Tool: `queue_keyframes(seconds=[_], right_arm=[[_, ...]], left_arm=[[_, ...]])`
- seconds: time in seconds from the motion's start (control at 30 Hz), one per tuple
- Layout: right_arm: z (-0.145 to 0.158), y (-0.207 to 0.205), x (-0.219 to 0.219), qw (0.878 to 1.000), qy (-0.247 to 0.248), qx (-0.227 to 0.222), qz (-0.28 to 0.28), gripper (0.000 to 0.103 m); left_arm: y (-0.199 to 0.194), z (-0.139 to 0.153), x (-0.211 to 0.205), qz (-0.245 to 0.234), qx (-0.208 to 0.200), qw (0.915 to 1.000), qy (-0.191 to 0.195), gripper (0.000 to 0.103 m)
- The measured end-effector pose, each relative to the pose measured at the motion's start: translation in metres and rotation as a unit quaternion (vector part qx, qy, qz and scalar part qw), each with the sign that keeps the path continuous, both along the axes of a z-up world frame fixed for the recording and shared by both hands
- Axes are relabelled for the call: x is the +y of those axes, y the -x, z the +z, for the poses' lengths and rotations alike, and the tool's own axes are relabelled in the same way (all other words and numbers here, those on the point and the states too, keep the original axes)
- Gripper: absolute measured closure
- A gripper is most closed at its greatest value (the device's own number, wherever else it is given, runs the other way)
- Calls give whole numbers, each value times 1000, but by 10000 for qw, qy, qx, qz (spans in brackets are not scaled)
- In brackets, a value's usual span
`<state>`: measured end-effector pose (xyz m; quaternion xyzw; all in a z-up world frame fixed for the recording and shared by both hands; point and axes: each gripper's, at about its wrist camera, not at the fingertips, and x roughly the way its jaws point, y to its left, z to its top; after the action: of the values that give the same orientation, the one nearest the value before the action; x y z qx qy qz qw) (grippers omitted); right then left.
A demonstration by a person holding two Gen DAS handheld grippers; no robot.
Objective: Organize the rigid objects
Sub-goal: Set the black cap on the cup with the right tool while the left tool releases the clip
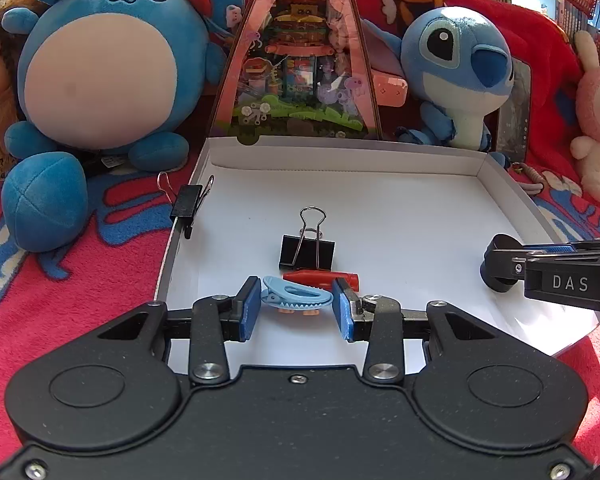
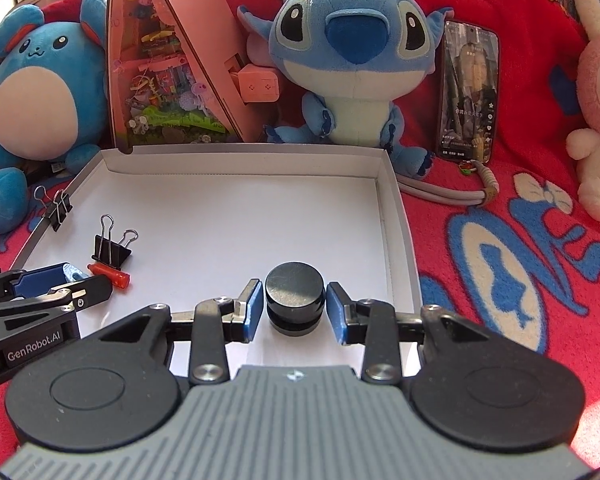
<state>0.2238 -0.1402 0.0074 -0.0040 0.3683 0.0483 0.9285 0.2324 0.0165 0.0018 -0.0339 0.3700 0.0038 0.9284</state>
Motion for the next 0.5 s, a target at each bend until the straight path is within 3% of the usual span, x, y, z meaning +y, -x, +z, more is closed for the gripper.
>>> queue_keyframes(seconds=[0.13, 0.5], right_arm=[[-1, 2, -1, 10000, -14, 15, 19, 65], [-7, 2, 1, 9998, 52, 134, 104, 65]], left_arm=[[0, 0, 0, 10, -24, 10000, -14, 66], [-3, -2, 0, 34, -61, 10000, -36, 66]])
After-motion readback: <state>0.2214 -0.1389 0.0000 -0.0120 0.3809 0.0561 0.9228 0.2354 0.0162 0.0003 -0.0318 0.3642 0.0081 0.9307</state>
